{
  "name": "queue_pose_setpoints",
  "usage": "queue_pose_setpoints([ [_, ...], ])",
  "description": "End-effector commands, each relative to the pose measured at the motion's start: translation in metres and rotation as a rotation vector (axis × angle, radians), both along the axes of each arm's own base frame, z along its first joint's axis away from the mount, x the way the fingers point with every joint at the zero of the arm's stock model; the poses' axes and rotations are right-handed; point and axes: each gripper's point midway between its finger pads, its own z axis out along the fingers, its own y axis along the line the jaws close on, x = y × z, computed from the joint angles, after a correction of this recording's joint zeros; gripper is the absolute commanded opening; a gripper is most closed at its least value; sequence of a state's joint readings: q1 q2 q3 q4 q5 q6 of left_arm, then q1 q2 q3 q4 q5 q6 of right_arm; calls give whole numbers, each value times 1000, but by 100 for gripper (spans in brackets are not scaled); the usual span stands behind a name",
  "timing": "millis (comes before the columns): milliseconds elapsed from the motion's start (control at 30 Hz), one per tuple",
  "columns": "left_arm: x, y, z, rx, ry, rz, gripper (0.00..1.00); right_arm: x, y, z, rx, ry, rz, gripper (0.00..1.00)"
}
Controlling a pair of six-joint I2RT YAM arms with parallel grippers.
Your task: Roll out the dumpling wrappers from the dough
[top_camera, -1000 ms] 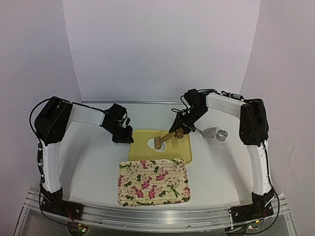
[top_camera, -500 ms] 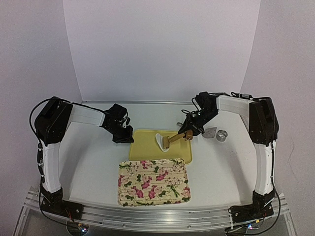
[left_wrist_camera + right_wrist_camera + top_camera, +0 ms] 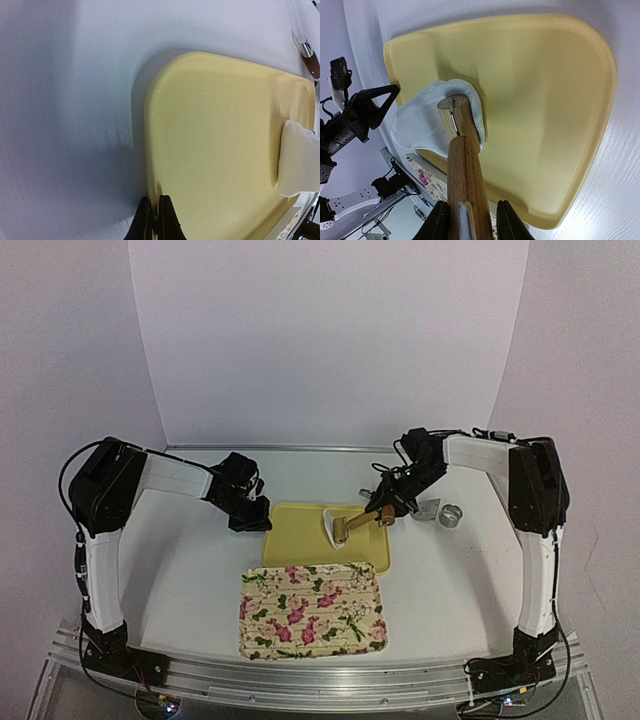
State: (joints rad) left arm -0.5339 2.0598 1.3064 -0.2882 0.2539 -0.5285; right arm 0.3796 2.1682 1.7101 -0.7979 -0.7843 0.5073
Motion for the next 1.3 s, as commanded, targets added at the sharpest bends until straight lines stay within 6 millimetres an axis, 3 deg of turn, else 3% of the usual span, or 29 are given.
queue_pose_setpoints([
  [0,-33,41,-50,177,146,50,0,-29,-91,-80,-474,144,-76,0],
  [600,-32,42,-51,177,146,55,0,-22,-98,-77,-470,137,-97,0],
  [1000,-31,44,-48,180,140,58,0,-20,-109,-62,-469,112,-127,0],
  [1267,-30,38,-43,155,127,42,0,-8,-100,-44,-416,65,-121,0],
])
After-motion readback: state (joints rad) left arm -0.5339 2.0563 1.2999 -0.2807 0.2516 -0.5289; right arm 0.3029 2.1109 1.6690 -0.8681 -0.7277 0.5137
